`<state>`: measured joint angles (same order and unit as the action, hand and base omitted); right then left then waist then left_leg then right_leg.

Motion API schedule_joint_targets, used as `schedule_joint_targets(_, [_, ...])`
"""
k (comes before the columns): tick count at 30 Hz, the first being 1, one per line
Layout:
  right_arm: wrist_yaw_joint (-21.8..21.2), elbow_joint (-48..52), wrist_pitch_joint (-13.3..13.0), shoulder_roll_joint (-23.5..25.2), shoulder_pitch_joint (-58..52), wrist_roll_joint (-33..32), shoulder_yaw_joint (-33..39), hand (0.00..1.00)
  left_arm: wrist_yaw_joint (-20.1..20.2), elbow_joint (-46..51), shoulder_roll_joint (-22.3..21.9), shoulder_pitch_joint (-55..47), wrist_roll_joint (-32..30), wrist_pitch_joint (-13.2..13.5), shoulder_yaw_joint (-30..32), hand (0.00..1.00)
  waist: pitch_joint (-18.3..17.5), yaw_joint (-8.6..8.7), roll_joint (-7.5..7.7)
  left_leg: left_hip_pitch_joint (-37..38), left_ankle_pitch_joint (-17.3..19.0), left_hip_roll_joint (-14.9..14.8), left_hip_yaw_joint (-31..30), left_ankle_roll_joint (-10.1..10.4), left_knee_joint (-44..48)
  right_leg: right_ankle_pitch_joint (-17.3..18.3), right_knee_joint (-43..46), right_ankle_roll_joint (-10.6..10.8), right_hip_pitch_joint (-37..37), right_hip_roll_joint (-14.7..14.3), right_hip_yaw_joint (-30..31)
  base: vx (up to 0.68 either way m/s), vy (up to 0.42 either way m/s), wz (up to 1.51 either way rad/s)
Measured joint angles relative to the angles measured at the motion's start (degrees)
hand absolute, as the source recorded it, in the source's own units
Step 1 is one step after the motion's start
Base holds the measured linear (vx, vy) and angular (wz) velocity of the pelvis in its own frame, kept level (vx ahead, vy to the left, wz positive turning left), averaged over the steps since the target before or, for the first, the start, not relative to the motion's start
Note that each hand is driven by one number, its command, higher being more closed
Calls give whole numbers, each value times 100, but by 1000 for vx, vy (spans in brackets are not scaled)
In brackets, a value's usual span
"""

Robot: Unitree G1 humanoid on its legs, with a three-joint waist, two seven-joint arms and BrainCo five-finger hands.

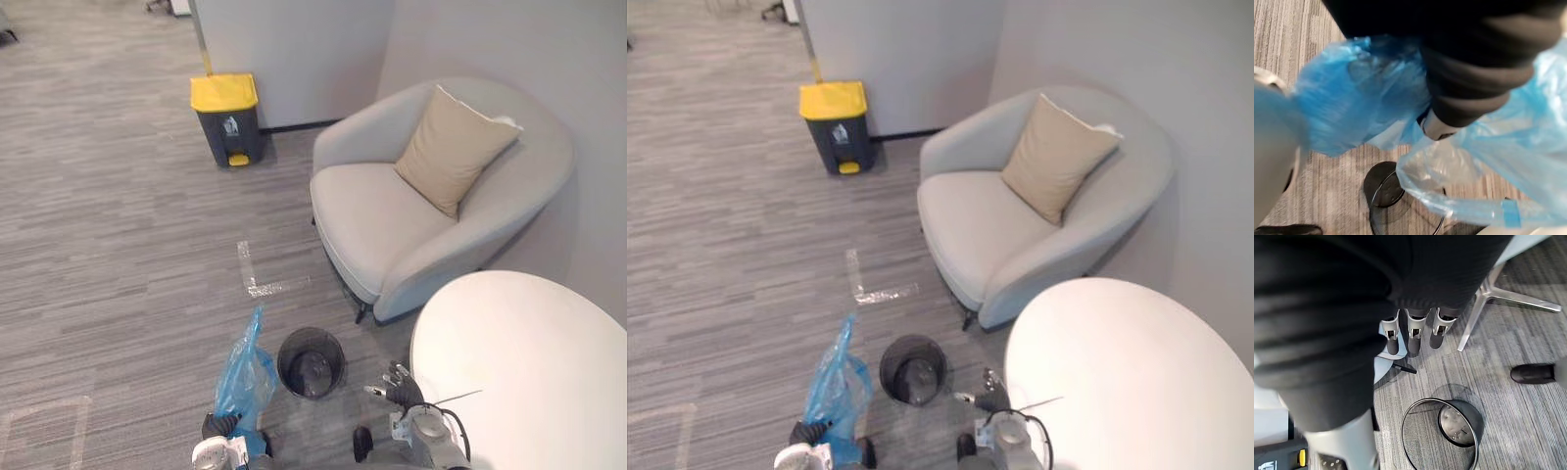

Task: Gather rubbish on tea table into small bin, then transfer packed bag to large trash can.

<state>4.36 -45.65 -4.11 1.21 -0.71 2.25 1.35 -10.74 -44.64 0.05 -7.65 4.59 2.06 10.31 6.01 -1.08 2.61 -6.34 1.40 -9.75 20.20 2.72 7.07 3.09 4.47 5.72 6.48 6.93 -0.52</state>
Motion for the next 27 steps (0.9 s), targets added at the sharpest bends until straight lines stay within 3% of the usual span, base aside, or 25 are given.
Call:
schedule_joint_targets(1, [40,22,8,49,60,-1,23,0,-6,82,-38,26,2,9,16,100,76,-59,-74,-49,53,-122,14,-8,149,289,1522,-160,376,37,-249,-9,10,-9])
schedule_joint_targets(3, [50,30,5,136,21,-1,9,0,-11,130,21,23,2,9,7,100,33,-81,75,-97,151,-90,-143,18,416,658,2704,7,359,99,-230,25,-42,21])
schedule_joint_targets(4, [54,9,-5,128,55,-1,11,0,-10,111,50,37,2,2,24,100,-31,-119,185,-253,202,-22,-256,71,693,716,2720,128,353,116,-195,-2,-46,34])
schedule_joint_targets(5, [60,-32,-6,102,85,-1,5,0,-5,107,-21,53,5,-3,23,100,-67,-144,153,-325,200,-13,-389,43,681,657,2494,234,344,36,-165,-43,0,23])
schedule_joint_targets(6, [83,-43,-6,45,85,-4,23,0,-7,78,-95,55,18,-1,22,100,-160,-243,8,-396,161,-18,-500,5,526,705,1996,353,82,-48,-108,-36,18,10])
schedule_joint_targets(7, [110,-49,-5,0,145,-5,33,0,-8,72,-102,30,21,12,48,100,-102,-251,-9,-469,13,-24,-479,81,500,913,2045,225,43,-24,-29,-66,-71,35])
schedule_joint_targets(8, [136,-72,-5,-8,219,-5,-16,0,-21,25,-62,97,21,-6,-22,100,-162,-247,190,-608,-123,156,-520,54,502,1180,1980,11,47,96,-39,-102,-113,35])
schedule_joint_targets(10, [169,-84,-6,-41,385,-14,-59,0,-27,64,-93,191,51,-6,-27,100,-62,-282,65,-833,-263,135,-620,58,539,1232,1465,-35,-62,21,-103,-140,-92,35])
schedule_joint_targets(11, [226,-13,-10,-74,497,-23,-62,0,-27,72,-160,265,66,-9,-70,100,79,-226,-164,-1009,-407,36,-825,69,560,1124,1309,-138,-66,-103,-287,-168,-56,40])
schedule_joint_targets(13, [307,-24,-36,-106,467,-66,-53,0,-26,87,-215,351,63,-10,-172,100,201,-235,-364,-1070,-656,-36,-1061,162,420,1070,1353,-221,-67,-213,-550,-255,-88,59])
schedule_joint_targets(15, [351,-25,-30,-67,391,-56,-52,0,-27,129,-245,291,59,-6,-258,100,200,-232,-391,-946,-1144,-5,-1219,282,-124,999,1373,-374,-34,-155,-833,-260,-71,61])
schedule_joint_targets(17, [407,-16,-13,5,335,-56,38,0,-24,126,-308,294,49,-22,-279,100,269,-189,-300,-946,-642,13,-936,125,477,962,1413,-433,-7,2,-1065,-236,-5,53])
schedule_joint_targets(18, [456,5,2,-9,288,-55,52,0,-22,207,-305,289,13,-22,-285,100,331,-180,-180,-958,-136,23,-753,20,1171,911,1436,-429,19,142,-1170,-157,16,43])
schedule_joint_targets(19, [471,6,4,-15,262,-53,72,0,-22,240,-307,298,12,-21,-287,100,321,-177,-156,-949,100,11,-688,18,1479,863,1428,-407,49,218,-1213,-197,93,67])
schedule_joint_targets(20, [504,11,8,-25,197,-54,81,0,-20,234,-309,322,4,-21,-304,100,311,-140,-176,-811,544,-92,-584,121,1928,732,1349,-330,60,322,-1370,-142,139,54])
schedule_joint_targets(22, [533,10,12,-14,106,-53,105,0,-21,194,-308,367,2,-23,-312,100,267,-95,-252,-550,956,-257,-384,161,2037,604,1281,-197,68,436,-1552,-129,235,68])
schedule_joint_targets(23, [534,3,18,-4,57,-52,217,0,-21,149,-308,411,-4,-24,-355,100,227,-62,-333,-427,1166,-327,-216,399,1714,515,1183,-56,50,419,-1668,-106,253,60])
schedule_joint_targets(25, [543,-38,71,135,52,-54,356,0,-32,9,-191,436,-17,-33,-387,100,214,-87,-170,-347,1014,-27,-177,333,1281,383,911,-4,31,542,-1620,-74,213,31])
schedule_joint_targets(26, [548,-35,65,216,27,-52,337,0,-29,-126,20,380,-82,-56,-515,100,89,-48,14,-256,719,321,-209,198,748,171,491,11,-37,638,-1584,-50,176,29])
schedule_joint_targets(27, [552,-37,65,213,27,-52,368,0,-29,-137,53,380,-111,-62,-557,100,78,-29,25,-256,680,378,-227,162,686,122,402,-2,-74,649,-1561,-42,158,44])
